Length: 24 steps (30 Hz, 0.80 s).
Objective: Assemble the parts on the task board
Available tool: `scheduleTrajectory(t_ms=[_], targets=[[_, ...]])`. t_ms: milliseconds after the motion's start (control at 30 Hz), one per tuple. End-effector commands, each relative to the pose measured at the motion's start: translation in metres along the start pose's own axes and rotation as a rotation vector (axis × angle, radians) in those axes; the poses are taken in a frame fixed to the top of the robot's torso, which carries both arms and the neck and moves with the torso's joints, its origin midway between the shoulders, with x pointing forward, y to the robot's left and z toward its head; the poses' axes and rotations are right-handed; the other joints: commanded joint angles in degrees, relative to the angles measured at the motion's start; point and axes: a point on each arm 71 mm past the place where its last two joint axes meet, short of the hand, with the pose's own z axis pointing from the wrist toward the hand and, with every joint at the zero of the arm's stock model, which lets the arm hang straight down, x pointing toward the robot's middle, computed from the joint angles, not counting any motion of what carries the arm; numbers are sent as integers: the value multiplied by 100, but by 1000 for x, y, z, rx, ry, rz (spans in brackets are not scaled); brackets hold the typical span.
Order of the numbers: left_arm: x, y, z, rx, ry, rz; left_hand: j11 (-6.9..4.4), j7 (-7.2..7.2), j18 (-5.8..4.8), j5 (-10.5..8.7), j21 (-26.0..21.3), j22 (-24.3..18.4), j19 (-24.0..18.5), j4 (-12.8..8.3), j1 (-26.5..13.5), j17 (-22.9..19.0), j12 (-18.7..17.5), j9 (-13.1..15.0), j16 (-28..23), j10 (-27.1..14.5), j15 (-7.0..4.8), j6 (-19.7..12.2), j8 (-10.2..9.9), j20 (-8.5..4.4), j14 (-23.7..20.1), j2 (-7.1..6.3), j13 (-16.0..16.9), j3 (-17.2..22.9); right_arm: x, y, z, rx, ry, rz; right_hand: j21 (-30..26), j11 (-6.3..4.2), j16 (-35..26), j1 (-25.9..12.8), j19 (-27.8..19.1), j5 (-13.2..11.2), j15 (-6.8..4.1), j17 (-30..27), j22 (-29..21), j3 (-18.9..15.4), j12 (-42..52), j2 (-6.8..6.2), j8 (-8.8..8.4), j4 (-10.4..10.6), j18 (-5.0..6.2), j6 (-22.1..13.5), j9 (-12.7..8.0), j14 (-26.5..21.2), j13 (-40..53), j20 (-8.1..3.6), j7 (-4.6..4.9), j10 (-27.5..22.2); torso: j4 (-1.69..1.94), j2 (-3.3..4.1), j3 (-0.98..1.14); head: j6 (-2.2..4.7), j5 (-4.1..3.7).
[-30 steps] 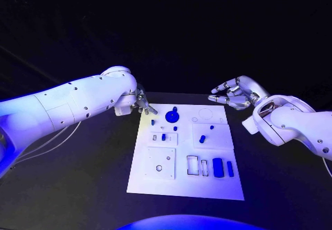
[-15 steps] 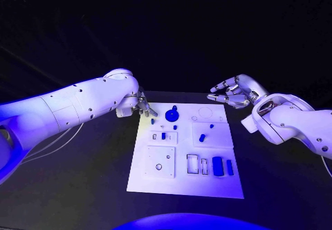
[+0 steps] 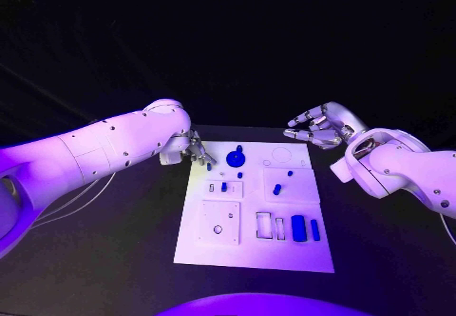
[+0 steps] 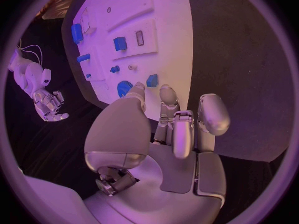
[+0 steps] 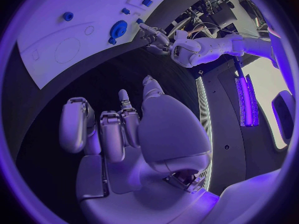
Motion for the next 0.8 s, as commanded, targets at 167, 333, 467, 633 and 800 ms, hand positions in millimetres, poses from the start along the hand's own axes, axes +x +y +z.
scheduleTrajectory(t_ms=[167, 333, 467, 633, 800], targets=[[3, -1, 1, 10, 29, 1, -20, -9, 32, 35, 4, 17, 4, -6, 6, 1336, 56, -16, 47, 50, 27, 56, -15, 23, 553, 103, 13, -59, 1, 1, 0, -9, 13, -6, -20, -33, -37, -50, -18, 31, -43, 1057, 201, -23, -10, 12, 37, -1, 118, 2, 1, 483, 641, -29, -21, -4, 3, 1, 2, -12, -2], [4, -3, 1, 17, 30, -4, -26, -15, 30, 36, 8, 24, 8, -10, 26, 1340, 71, -25, 50, 62, 23, 72, -15, 21, 554, 153, 18, -65, 2, 1, 0, -9, 14, -5, -20, -33, -37, -50, -18, 31, -43, 1057, 201, -23, -10, 12, 37, -1, 118, 2, 1, 483, 641, -29, -21, -4, 3, 2, 4, -14, -2], [4, -4, 1, 22, 29, -8, -30, -19, 30, 37, 11, 28, 11, -15, 53, 1341, 79, -33, 51, 70, 19, 83, -16, 18, 555, 191, 17, -70, 2, 1, 0, -9, 14, -6, -20, -33, -37, -50, -18, 31, -43, 1057, 201, -23, -10, 12, 37, -1, 118, 2, 1, 483, 641, -29, -21, -4, -4, 0, 2, -14, 0], [5, -6, 0, 29, 29, -13, -36, -25, 27, 37, 19, 43, 19, -26, 120, 1347, 96, -48, 54, 84, 14, 100, -19, 14, 556, 256, 19, -73, 2, 1, 0, -9, 14, -6, -20, -33, -37, -50, -18, 31, -43, 1057, 201, -23, -10, 12, 37, -1, 118, 2, 1, 483, 641, -29, -21, -4, -2, 2, 4, -21, -1], [5, -6, 0, 33, 32, -14, -41, -30, 26, 38, 21, 48, 21, -40, 221, 1351, 103, -65, 57, 90, 9, 118, -24, 9, 558, 322, 6, -73, 2, 1, 1, -9, 14, -6, -20, -33, -37, -50, -18, 31, -43, 1057, 201, -23, -10, 12, 37, -1, 118, 2, 1, 483, 641, -29, -21, -4, 1, 2, 4, -33, -1]])
